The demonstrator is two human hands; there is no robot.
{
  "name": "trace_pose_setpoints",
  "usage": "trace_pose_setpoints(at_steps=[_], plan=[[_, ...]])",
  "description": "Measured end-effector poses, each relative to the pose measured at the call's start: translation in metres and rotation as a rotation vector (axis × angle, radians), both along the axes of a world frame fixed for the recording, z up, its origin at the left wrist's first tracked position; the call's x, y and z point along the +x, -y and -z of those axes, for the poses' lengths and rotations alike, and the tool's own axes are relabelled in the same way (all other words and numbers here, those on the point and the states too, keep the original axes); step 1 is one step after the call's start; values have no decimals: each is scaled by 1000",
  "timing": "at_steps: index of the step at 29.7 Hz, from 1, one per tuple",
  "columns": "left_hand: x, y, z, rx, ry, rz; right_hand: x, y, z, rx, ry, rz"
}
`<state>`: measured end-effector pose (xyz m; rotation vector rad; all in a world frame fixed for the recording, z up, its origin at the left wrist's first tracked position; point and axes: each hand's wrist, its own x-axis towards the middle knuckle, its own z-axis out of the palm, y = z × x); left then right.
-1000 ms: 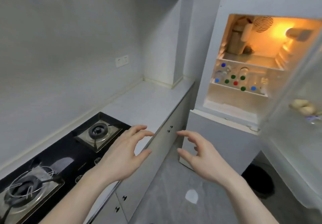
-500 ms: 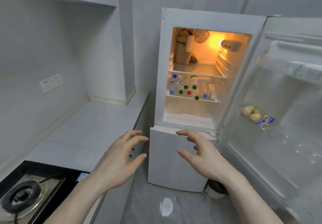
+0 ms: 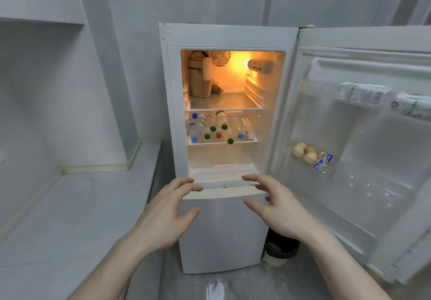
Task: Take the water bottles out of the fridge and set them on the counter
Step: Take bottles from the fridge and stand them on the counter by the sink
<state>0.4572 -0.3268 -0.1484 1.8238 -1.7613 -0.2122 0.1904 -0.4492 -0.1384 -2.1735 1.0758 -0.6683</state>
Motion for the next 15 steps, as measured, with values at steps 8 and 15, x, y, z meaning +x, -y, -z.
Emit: trace_pose_setpoints(at_steps=[8,15], plan=[[3,62,3,17,16,48,4,52,-3,20,30,83],[20,127,4,70,10,2,27,128,7,82,79,82]])
